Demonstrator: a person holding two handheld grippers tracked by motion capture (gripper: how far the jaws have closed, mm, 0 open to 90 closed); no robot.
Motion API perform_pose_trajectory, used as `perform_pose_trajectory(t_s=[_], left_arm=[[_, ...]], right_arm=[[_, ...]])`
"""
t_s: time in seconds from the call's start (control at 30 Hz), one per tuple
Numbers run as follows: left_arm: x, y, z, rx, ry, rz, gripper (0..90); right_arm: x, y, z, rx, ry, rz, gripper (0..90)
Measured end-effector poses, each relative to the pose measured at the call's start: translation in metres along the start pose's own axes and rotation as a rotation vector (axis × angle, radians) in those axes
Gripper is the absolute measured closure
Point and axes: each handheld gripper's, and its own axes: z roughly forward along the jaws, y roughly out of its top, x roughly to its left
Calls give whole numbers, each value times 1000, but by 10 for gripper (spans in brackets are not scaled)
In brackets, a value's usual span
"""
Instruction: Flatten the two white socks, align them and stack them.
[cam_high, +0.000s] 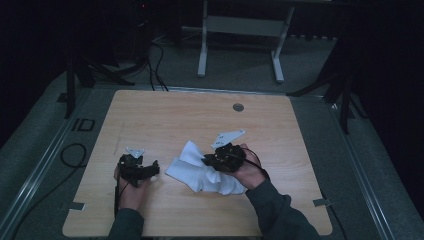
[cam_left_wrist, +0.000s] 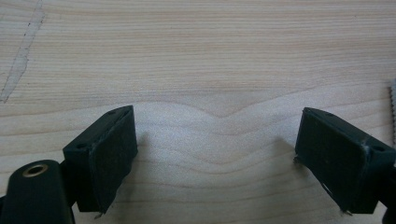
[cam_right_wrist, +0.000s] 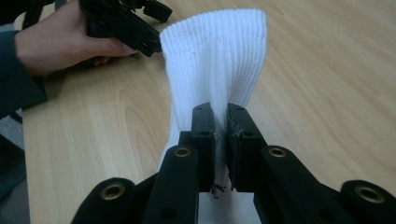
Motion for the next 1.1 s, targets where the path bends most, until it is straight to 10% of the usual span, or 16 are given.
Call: perform_pose_trajectory(t_s=[0.7,1.1], left_arm=[[-2,-2,-2,-13,1,-5,155],[-7,-4,-8,-18,-13,8,340]], right_arm=[[7,-6,73,138,0,87,817],[12,-9,91,150,8,117,824]])
